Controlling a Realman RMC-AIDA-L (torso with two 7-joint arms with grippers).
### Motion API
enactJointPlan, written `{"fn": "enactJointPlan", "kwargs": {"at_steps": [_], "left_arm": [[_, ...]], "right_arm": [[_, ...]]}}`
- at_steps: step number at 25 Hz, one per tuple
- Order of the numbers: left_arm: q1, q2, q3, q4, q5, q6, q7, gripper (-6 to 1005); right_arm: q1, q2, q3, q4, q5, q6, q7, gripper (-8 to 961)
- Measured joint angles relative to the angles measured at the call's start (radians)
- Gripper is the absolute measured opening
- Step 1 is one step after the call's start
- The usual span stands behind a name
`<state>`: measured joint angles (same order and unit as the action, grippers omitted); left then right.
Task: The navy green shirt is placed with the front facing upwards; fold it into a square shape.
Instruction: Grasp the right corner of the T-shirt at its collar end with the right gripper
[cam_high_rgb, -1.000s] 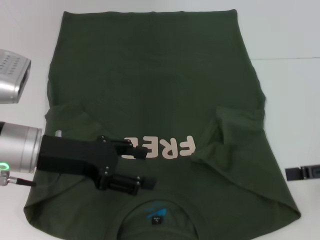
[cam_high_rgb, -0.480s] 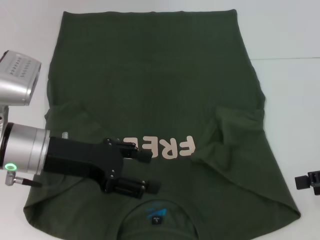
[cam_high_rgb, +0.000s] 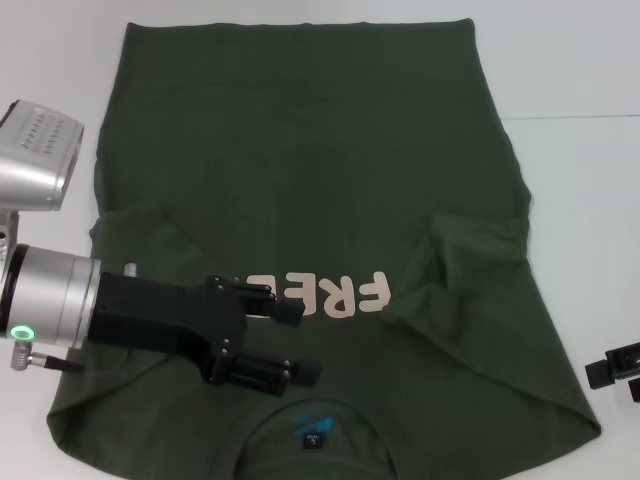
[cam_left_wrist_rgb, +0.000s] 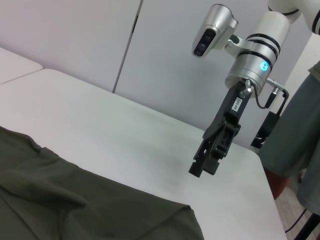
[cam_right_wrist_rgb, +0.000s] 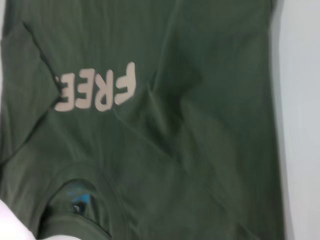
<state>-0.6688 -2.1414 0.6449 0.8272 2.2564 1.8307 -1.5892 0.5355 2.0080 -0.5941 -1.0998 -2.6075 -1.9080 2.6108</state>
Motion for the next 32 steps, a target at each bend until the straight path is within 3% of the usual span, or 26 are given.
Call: {"fn": "enactJointPlan", "kwargs": {"at_steps": [8, 14, 32], "left_arm": [[0.0, 0.0, 0.0, -0.002, 0.0, -0.003, -0.001, 847], [0.0, -0.001, 0.0, -0.002, 0.0, -0.003, -0.001, 846], [0.005, -0.003, -0.001, -0.002, 0.0, -0.002, -0.002, 847]], "right_arm": [[0.052, -0.008, -0.014, 0.122, -0.075, 0.071, -0.01, 868], [0.052, -0.009, -0.058, 0.149, -0.083, 0.114, -0.008, 868], [0.056, 0.013, -0.128, 0.17, -0.102, 0.187, -0.002, 867]]}}
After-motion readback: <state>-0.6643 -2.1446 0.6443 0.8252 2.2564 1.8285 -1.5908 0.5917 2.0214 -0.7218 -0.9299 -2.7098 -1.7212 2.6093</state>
